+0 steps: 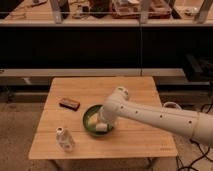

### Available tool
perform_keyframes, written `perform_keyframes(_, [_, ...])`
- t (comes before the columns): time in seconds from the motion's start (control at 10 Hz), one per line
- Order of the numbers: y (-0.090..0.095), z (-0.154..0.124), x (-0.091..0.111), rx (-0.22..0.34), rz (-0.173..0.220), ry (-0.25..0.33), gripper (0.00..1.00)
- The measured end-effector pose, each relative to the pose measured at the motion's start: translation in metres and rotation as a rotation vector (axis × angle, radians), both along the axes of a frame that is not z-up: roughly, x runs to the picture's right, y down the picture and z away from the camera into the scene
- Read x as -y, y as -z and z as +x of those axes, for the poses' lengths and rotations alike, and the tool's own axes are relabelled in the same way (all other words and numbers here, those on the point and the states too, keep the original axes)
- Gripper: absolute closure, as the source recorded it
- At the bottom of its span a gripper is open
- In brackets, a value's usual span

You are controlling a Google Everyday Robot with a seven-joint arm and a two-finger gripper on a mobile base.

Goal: Drag the ceramic bowl in a circle

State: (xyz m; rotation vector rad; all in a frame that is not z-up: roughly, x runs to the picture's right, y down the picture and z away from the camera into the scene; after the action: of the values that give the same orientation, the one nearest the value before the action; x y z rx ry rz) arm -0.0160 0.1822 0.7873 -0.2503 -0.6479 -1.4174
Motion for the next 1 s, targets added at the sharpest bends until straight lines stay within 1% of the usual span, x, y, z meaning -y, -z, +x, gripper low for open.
perform_keyframes(0.8, [0.000, 0.000, 0.000, -0.001, 0.000, 0.000, 0.20])
perform_keyframes(0.9, [-0.001, 0.001, 0.002, -0.003, 0.002, 0.003, 0.20])
perform_keyframes(1.0, [-0.005, 0.007, 0.011, -0.007, 0.012, 0.016, 0.20])
